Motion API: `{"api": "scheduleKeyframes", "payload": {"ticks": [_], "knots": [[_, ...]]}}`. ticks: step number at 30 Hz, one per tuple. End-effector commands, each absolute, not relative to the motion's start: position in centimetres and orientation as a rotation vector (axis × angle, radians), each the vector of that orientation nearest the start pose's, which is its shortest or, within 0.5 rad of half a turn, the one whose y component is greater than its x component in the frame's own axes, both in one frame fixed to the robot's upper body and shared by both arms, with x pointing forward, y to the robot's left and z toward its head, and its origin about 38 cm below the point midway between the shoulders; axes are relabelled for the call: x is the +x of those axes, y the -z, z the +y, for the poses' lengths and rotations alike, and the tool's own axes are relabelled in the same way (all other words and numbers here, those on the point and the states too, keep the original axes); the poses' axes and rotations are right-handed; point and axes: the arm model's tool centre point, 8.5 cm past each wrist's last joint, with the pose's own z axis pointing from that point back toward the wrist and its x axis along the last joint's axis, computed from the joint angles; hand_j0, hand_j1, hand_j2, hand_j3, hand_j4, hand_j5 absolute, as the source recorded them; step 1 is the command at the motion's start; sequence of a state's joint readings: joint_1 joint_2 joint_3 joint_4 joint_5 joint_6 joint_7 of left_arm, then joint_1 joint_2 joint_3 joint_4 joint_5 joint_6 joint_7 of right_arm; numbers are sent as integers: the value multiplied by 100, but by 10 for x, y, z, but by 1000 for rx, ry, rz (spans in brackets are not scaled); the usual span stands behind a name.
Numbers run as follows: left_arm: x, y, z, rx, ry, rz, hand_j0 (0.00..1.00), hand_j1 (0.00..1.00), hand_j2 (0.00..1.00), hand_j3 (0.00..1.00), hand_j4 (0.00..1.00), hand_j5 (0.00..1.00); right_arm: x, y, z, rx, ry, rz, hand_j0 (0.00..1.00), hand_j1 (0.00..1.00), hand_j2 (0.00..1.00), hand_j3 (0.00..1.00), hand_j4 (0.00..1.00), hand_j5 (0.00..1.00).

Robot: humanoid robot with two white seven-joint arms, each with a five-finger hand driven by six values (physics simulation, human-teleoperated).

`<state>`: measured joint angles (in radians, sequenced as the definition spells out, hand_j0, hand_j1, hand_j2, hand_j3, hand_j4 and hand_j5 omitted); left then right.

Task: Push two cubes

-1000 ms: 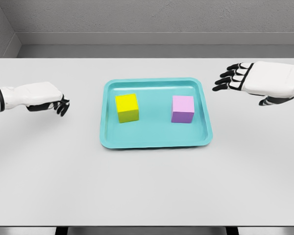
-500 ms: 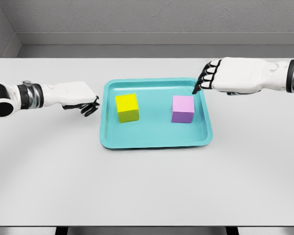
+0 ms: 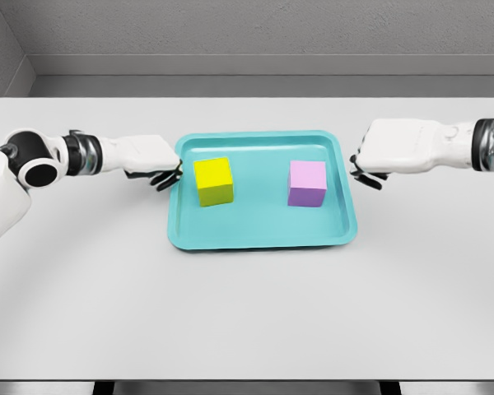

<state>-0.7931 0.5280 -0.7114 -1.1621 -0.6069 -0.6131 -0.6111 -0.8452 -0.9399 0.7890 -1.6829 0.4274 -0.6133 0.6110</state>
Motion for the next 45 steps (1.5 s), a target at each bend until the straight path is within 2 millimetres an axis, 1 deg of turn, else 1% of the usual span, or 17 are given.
{"api": "scheduleKeyframes", "payload": {"ticks": [1, 2, 4, 8, 11, 14, 17, 20, 24, 25, 28, 31, 36, 38, 40, 42, 45], "knots": [[492, -159, 225, 327, 2196, -1235, 0, 0, 0, 0, 0, 0, 412, -269, -262, 577, 2991, 1584, 0, 0, 0, 0, 0, 0], [494, -155, 227, 320, 2185, -1222, 0, 0, 0, 0, 0, 0, 413, -268, -262, 576, 2995, 1583, 0, 0, 0, 0, 0, 0], [496, -154, 219, 310, 2181, -1234, 0, 0, 0, 0, 0, 0, 413, -266, -261, 567, 2996, 1582, 0, 0, 0, 0, 0, 0], [500, -151, 220, 303, 2168, -1220, 0, 0, 0, 0, 0, 0, 411, -256, -250, 509, 2997, 1571, 0, 0, 0, 0, 0, 0], [500, -151, 214, 297, 2171, -1230, 0, 0, 0, 0, 0, 0, 422, -244, -253, 497, 3046, 1571, 0, 0, 0, 0, 0, 0], [500, -147, 204, 304, 2202, -1218, 0, 0, 0, 0, 0, 0, 423, -241, -253, 486, 3056, 1571, 0, 0, 0, 0, 0, 0], [501, -141, 215, 303, 2181, -1188, 0, 0, 0, 0, 0, 0, 422, -235, -252, 463, 3069, 1557, 1, 1, 1, 1, 1, 1], [501, -141, 214, 302, 2181, -1189, 0, 0, 0, 0, 0, 0, 424, -234, -251, 461, 3073, 1562, 1, 1, 1, 1, 1, 1], [501, -140, 206, 290, 2188, -1201, 0, 0, 0, 0, 0, 0, 432, -228, -252, 459, 3097, 1572, 1, 1, 1, 1, 1, 1], [501, -140, 206, 290, 2188, -1201, 0, 0, 0, 0, 0, 0, 432, -228, -251, 455, 3097, 1571, 2, 2, 2, 2, 2, 2], [500, -140, 194, 271, 2191, -1225, 0, 0, 0, 0, 0, 0, 434, -220, -244, 428, 3107, 1551, 2, 2, 2, 2, 2, 2], [500, -139, 191, 268, 2194, -1227, 0, 0, 0, 0, 0, 0, 435, -219, -244, 428, 3109, 1549, 2, 2, 2, 2, 2, 2], [499, -138, 179, 248, 2195, -1248, 0, 0, 0, 0, 0, 0, 437, -212, -245, 416, 3133, 1540, 2, 2, 2, 2, 2, 2], [499, -139, 175, 242, 2195, -1258, 0, 0, 0, 0, 0, 0, 448, -207, -249, 439, 3169, 1537, 2, 2, 2, 2, 2, 2], [498, -138, 170, 231, 2194, -1267, 0, 0, 0, 0, 0, 0, 449, -208, -249, 447, 3167, 1536, 2, 2, 2, 2, 2, 2], [498, -137, 177, 238, 2188, -1257, 0, 0, 0, 0, 0, 0, 451, -207, -253, 453, 3183, 1535, 2, 2, 2, 2, 2, 2], [498, -136, 180, 233, 2178, -1256, 0, 0, 0, 0, 0, 0, 453, -204, -256, 451, 3197, 1530, 2, 2, 2, 2, 2, 2]]}}
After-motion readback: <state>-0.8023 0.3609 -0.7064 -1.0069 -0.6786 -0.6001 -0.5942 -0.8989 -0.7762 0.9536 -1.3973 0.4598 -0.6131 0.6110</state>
